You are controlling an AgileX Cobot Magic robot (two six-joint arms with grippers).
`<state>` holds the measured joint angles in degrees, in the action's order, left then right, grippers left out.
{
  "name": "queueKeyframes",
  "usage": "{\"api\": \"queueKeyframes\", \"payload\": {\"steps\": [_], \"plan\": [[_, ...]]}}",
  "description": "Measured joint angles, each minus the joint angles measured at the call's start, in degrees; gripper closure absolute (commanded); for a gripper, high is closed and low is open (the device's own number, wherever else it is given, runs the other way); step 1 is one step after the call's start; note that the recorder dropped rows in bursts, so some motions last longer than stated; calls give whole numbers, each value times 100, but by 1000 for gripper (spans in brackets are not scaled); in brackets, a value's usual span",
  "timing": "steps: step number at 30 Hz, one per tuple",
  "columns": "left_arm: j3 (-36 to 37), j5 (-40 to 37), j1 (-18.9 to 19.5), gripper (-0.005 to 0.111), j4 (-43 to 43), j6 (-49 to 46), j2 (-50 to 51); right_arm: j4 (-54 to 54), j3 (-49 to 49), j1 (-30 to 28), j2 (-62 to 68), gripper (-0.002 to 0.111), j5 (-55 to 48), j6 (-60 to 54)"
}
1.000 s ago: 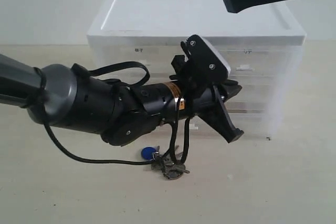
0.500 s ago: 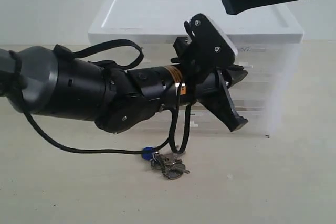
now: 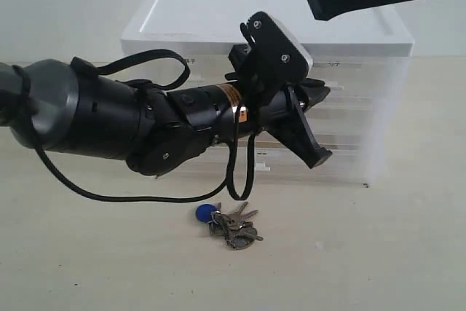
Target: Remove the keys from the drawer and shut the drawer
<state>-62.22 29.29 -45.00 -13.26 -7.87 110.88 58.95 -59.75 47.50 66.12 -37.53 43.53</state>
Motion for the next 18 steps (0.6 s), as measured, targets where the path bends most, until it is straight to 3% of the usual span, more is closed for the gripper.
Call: {"api": "queueKeyframes", "payload": {"steps": [11,18], "plan": [[480,84,-82,102,-204,-64,-481,-43,0,0,0,108,0,0],[325,537,-82,102,1326,-1798,-94,-69,0,0,0,108,-11,0]]}}
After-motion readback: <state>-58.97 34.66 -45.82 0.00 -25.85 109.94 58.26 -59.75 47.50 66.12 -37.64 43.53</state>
